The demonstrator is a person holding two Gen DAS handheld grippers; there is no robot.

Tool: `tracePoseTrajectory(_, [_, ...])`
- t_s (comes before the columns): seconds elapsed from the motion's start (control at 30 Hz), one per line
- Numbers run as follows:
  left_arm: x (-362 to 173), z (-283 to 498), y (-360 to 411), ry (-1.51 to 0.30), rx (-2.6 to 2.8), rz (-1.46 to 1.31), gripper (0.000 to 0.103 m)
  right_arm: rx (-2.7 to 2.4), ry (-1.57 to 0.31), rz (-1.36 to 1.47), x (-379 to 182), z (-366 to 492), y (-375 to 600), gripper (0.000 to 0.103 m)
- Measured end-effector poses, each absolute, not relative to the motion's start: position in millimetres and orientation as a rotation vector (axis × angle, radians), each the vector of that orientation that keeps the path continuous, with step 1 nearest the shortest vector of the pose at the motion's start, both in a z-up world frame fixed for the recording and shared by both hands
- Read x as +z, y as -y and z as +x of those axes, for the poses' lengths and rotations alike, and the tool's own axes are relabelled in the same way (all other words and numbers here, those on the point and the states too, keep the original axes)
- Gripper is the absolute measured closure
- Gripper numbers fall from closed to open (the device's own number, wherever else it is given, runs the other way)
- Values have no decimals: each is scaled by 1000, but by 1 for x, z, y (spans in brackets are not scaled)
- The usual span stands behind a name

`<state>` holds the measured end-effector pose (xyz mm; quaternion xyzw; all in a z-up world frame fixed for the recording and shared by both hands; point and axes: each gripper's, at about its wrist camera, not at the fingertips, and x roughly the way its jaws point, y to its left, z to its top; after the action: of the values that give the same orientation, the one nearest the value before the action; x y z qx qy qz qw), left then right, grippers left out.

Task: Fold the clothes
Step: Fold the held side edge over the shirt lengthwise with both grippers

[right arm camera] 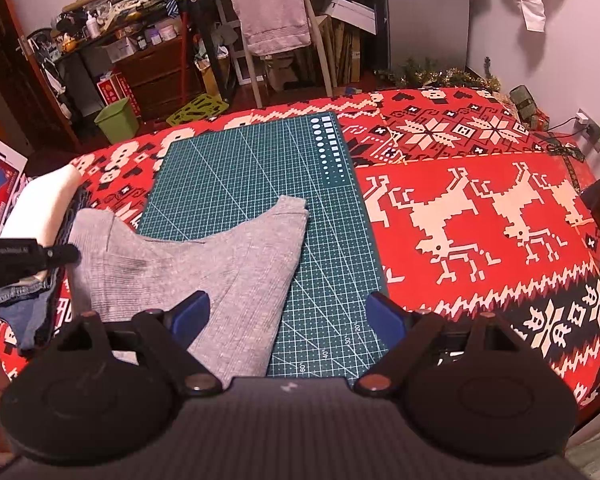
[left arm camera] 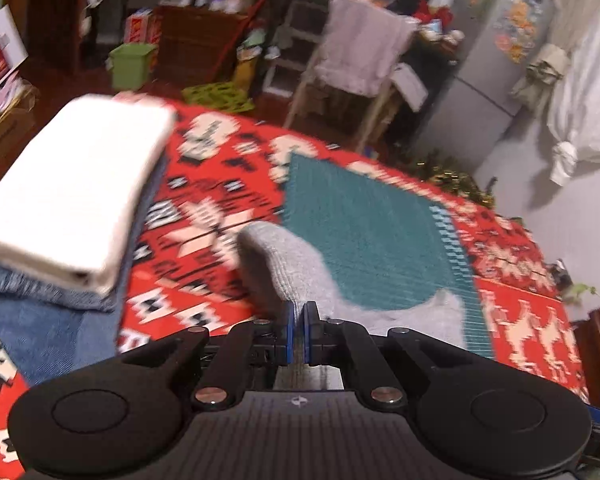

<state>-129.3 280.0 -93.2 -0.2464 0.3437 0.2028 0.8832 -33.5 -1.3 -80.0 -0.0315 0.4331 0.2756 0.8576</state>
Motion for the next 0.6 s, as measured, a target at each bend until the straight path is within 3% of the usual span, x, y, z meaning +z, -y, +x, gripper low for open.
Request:
tracePoseTrajectory(0.23, [-71, -81, -214, -730, 282, -384, 98, 550, -897, 8, -78, -22, 38, 16])
tracePoseTrajectory(0.6, [-133, -5, -166, -898, 180, -403, 98, 501, -907, 74, -93, -9, 81, 16])
